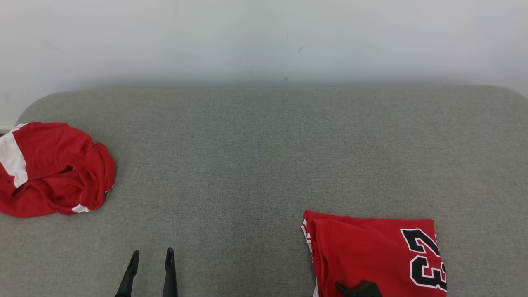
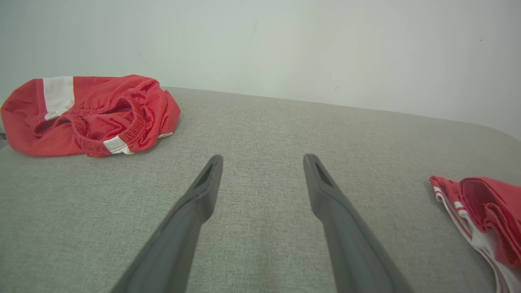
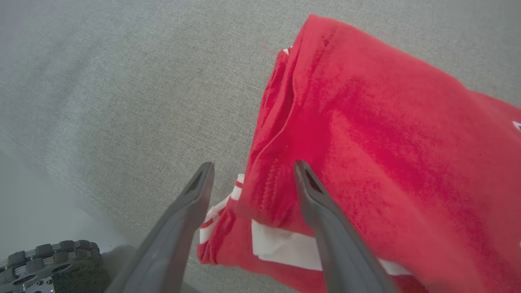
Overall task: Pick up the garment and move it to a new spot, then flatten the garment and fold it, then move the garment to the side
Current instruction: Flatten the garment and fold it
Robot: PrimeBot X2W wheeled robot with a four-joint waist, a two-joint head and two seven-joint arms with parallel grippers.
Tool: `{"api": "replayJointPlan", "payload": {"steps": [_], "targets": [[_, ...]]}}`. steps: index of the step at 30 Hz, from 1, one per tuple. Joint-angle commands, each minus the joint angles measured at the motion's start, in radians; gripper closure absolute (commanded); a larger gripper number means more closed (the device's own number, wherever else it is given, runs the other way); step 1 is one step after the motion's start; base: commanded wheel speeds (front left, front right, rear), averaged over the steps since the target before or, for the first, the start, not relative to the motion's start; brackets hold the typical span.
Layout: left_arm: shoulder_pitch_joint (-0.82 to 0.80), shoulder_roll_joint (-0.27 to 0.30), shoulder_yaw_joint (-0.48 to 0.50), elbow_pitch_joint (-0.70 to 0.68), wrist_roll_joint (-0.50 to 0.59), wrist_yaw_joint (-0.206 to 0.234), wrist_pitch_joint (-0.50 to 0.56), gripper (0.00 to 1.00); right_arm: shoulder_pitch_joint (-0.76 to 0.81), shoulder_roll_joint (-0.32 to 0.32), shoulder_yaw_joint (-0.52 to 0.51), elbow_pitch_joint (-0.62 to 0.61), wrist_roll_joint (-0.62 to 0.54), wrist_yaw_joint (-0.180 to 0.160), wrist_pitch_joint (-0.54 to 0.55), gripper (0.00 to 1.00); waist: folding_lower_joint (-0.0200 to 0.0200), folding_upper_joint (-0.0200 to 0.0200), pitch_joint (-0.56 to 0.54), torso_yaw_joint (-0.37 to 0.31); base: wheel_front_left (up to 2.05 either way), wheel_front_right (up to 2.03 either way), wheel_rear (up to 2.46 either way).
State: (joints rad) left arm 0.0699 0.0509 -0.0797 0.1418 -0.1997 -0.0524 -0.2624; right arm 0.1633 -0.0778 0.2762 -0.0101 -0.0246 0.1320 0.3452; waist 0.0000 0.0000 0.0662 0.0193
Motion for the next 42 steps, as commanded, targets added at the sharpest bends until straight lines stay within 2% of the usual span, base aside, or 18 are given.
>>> {"api": "replayJointPlan", "payload": {"steps": [1, 6, 8, 11, 14, 15, 16, 17, 18, 19, 30, 34, 35, 36, 42], "targets": [[-0.011, -0.001, 0.003, 0.000, -0.006, 0.000, -0.003, 0.00, -0.009, 0.006, 0.005, 0.004, -0.009, -0.002, 0.002, 0.00, 0.0000, 0.0000, 0.006, 0.006, 0.00, 0.00, 0.00], [-0.011, -0.001, 0.004, 0.001, -0.009, 0.002, -0.003, 0.00, -0.014, 0.001, 0.010, 0.017, -0.040, -0.002, 0.024, 0.00, 0.0000, 0.0000, 0.012, 0.009, 0.00, 0.00, 0.00], [-0.011, -0.001, 0.004, 0.001, -0.011, 0.003, -0.003, 0.00, -0.012, -0.001, 0.007, 0.019, -0.052, -0.002, 0.033, 0.10, 0.0000, 0.0000, 0.013, 0.008, 0.00, 0.00, 0.00], [-0.012, -0.001, 0.003, 0.000, -0.012, 0.006, -0.003, 0.00, -0.012, -0.003, 0.005, 0.022, -0.063, -0.002, 0.040, 0.05, 0.0000, 0.0000, 0.013, 0.005, 0.00, 0.00, 0.00], [-0.012, -0.001, -0.001, 0.002, -0.010, 0.006, -0.003, 0.00, -0.016, -0.003, 0.005, 0.029, -0.069, -0.002, 0.044, 0.10, 0.0000, 0.0000, 0.013, 0.003, 0.00, 0.00, 0.00], [-0.012, -0.001, -0.002, 0.003, -0.010, 0.004, -0.003, 0.00, -0.017, -0.004, 0.004, 0.033, -0.072, -0.002, 0.045, 0.21, 0.0000, 0.0000, 0.013, 0.004, 0.00, 0.00, 0.00], [-0.013, -0.001, -0.004, 0.003, -0.010, 0.004, -0.003, 0.00, -0.018, -0.005, 0.003, 0.036, -0.073, -0.002, 0.046, 0.41, 0.0000, 0.0000, 0.012, 0.004, 0.00, 0.00, 0.00], [-0.013, -0.001, -0.005, 0.004, -0.010, 0.003, -0.003, 0.00, -0.017, -0.005, 0.002, 0.039, -0.074, -0.002, 0.046, 0.53, 0.0000, 0.0000, 0.011, 0.005, 0.00, 0.00, 0.00], [-0.013, -0.001, -0.005, 0.005, -0.010, 0.003, -0.003, 0.00, -0.016, -0.004, 0.001, 0.040, -0.074, -0.002, 0.047, 0.80, 0.0000, 0.0000, 0.010, 0.005, 0.00, 0.00, 0.00], [-0.012, -0.001, -0.006, 0.006, -0.009, 0.003, -0.003, 0.00, -0.014, -0.004, 0.002, 0.039, -0.073, -0.002, 0.047, 1.00, 0.0000, 0.0000, 0.009, 0.006, 0.00, 0.00, 0.00], [0.009, -0.001, -0.003, 0.011, 0.000, -0.003, -0.003, 0.00, 0.042, -0.015, 0.052, -0.054, 0.003, -0.002, 0.113, 1.00, 0.0000, 0.0000, -0.014, 0.009, 0.00, 0.00, 0.00], [0.012, -0.001, -0.006, 0.012, 0.000, -0.006, -0.003, 0.00, 0.055, -0.019, 0.053, -0.050, 0.024, -0.002, 0.142, 1.00, 0.0000, 0.0000, -0.016, 0.010, 0.00, 0.00, 0.00], [0.012, -0.001, -0.008, 0.013, 0.000, -0.007, -0.003, 0.00, 0.058, -0.019, 0.056, -0.045, 0.031, -0.002, 0.148, 0.71, 0.0000, 0.0000, -0.016, 0.011, 0.00, 0.00, 0.00], [0.013, -0.001, -0.008, 0.014, 0.001, -0.008, -0.003, 0.00, 0.061, -0.018, 0.060, -0.040, 0.043, -0.002, 0.157, 0.00, 0.0000, 0.0000, -0.017, 0.013, 0.00, 0.00, 0.00], [0.019, -0.001, -0.001, 0.014, 0.003, -0.005, -0.003, 0.00, 0.057, 0.003, 0.054, -0.069, 0.145, -0.002, 0.142, 0.00, 0.0000, 0.0000, -0.021, 0.012, 0.00, 0.00, 0.00]]}}
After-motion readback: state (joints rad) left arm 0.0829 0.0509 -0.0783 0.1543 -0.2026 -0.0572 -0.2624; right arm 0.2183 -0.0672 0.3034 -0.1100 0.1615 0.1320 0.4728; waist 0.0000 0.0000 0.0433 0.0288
